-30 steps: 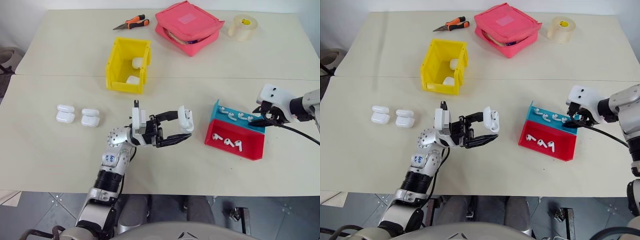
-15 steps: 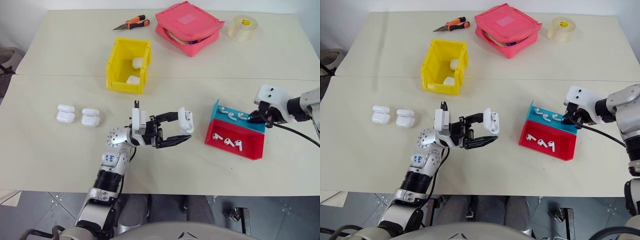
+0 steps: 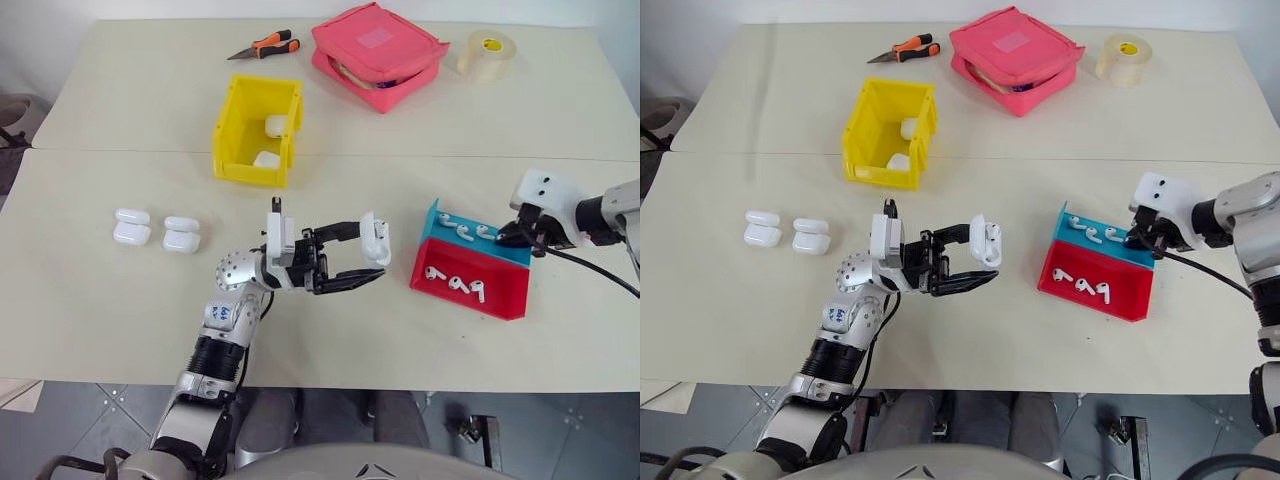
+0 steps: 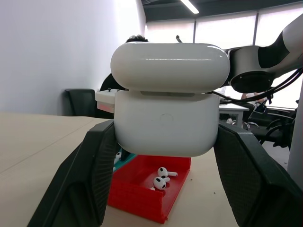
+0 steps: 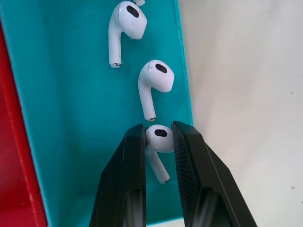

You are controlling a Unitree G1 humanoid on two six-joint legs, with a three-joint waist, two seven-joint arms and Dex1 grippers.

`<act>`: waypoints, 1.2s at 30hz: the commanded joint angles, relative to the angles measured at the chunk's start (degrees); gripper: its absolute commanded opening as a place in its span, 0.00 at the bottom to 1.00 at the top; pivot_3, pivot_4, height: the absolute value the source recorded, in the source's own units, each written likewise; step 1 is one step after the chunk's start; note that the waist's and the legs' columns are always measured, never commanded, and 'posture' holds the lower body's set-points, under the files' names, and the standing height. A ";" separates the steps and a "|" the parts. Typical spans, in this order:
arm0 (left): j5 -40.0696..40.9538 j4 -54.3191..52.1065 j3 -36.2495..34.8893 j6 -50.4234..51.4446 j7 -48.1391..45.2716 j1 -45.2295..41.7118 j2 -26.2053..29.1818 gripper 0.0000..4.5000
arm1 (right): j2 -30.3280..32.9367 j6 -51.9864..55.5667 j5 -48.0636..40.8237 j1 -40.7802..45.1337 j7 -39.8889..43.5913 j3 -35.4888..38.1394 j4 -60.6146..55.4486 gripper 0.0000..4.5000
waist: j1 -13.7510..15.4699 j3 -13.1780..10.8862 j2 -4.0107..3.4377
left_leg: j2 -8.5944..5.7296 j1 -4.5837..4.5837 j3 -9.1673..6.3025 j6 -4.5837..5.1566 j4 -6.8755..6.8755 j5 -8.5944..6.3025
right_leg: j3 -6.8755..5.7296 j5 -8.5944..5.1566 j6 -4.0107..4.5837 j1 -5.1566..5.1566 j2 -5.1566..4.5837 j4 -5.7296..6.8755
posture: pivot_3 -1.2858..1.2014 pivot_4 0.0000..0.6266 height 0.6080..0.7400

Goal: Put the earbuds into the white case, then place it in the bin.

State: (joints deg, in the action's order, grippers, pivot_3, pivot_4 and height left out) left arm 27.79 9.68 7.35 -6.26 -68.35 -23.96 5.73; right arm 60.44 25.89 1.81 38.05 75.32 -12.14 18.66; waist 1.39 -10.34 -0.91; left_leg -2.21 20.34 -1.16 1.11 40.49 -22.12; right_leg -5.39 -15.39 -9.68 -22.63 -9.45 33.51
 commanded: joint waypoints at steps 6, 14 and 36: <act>0.90 -0.24 0.53 0.48 -1.30 -2.14 -0.64 0.61 | 5.99 10.46 -10.00 -5.93 0.06 15.02 -13.92 0.11 | 0.16 -0.02 -0.01 | 0.00 0.04 -0.01 -0.01 0.00 -0.01 | 0.00 0.00 0.00 -0.02 0.00 -0.02 | 0.52 0.24 1.00; 1.36 1.64 0.72 2.56 -2.99 -4.58 -1.09 0.61 | -7.85 22.21 -27.06 -19.29 -10.67 35.65 -33.40 0.11 | 0.15 -0.02 0.00 | 0.02 0.03 -0.02 -0.02 0.02 -0.01 | -0.02 0.00 0.00 -0.02 0.01 0.03 | 0.52 0.24 1.00; 0.60 4.44 0.83 7.32 -4.02 -9.78 -1.69 0.61 | -46.59 17.19 -69.89 -37.28 -45.97 30.05 -61.96 0.11 | -0.05 -0.01 -0.03 | -0.08 -0.07 -0.45 0.00 0.06 -0.03 | 0.15 0.00 0.00 -0.04 0.04 0.24 | 0.52 0.24 1.00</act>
State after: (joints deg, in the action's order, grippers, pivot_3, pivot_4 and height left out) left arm 27.86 14.48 8.23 1.09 -72.27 -33.03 4.51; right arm 13.35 45.00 -67.96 1.14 29.34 18.95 -42.27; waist 1.34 -10.35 -0.94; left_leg -2.28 20.26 -1.60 1.11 40.55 -22.15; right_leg -5.24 -15.39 -9.68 -22.67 -9.40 33.75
